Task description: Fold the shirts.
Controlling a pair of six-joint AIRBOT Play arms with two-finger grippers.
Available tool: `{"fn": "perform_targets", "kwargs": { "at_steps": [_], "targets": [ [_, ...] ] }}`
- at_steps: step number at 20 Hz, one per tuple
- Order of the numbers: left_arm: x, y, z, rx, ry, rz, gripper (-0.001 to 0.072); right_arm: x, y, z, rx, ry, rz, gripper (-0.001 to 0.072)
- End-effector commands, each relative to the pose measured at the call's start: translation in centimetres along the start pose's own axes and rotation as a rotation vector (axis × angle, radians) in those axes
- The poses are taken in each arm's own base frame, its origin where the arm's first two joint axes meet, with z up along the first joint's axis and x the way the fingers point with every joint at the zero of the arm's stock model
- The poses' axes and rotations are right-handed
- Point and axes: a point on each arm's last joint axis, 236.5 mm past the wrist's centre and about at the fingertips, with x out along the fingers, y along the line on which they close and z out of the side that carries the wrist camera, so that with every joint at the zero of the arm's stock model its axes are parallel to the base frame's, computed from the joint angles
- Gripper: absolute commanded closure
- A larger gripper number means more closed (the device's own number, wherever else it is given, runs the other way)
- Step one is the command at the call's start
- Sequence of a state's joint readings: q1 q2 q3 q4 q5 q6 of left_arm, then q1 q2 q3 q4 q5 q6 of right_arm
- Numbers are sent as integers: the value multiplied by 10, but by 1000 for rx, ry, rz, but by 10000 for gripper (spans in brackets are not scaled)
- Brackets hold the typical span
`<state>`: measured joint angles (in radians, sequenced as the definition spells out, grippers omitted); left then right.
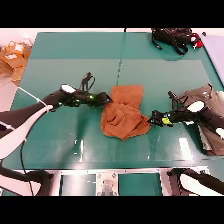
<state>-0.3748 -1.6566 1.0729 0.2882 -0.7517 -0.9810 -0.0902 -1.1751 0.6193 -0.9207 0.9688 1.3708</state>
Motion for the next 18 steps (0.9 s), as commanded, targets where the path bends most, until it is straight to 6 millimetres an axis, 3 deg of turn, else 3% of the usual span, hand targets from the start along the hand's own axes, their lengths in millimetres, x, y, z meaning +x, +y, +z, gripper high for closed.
{"fn": "perform_targets", "kwargs": {
  "at_steps": [1, 2, 4, 6, 8, 11, 13, 14, 16, 18],
  "targets": [
    [10, -15, -4, 14, 3, -75, 648, -5, -8, 11, -1, -37, -14, 696],
    [6, -18, -1, 12, 2, -92, 682, -9, -10, 15, -2, -47, -16, 697],
    [-11, -32, 8, 19, 24, -165, 683, -24, -12, 24, 11, -52, -10, 697],
    [-48, -50, 31, 56, -4, -215, 684, -52, -8, 38, 21, -65, 16, 698],
    [-93, -73, 58, 118, -90, -218, 684, -95, 7, 60, -19, -147, 35, 698],
    [-175, -136, 81, 258, -253, -233, 684, -184, 58, 92, -153, -372, 65, 698],
    [-226, -193, 78, 391, -351, -270, 683, -250, 108, 97, -265, -544, 113, 698],
    [-250, -221, 73, 464, -397, -281, 683, -284, 132, 93, -324, -632, 129, 698],
    [-290, -257, 59, 617, -470, -245, 683, -342, 168, 76, -431, -783, 125, 698],
    [-312, -262, 49, 707, -495, -140, 682, -379, 190, 53, -467, -880, 133, 698]
  ]
}}
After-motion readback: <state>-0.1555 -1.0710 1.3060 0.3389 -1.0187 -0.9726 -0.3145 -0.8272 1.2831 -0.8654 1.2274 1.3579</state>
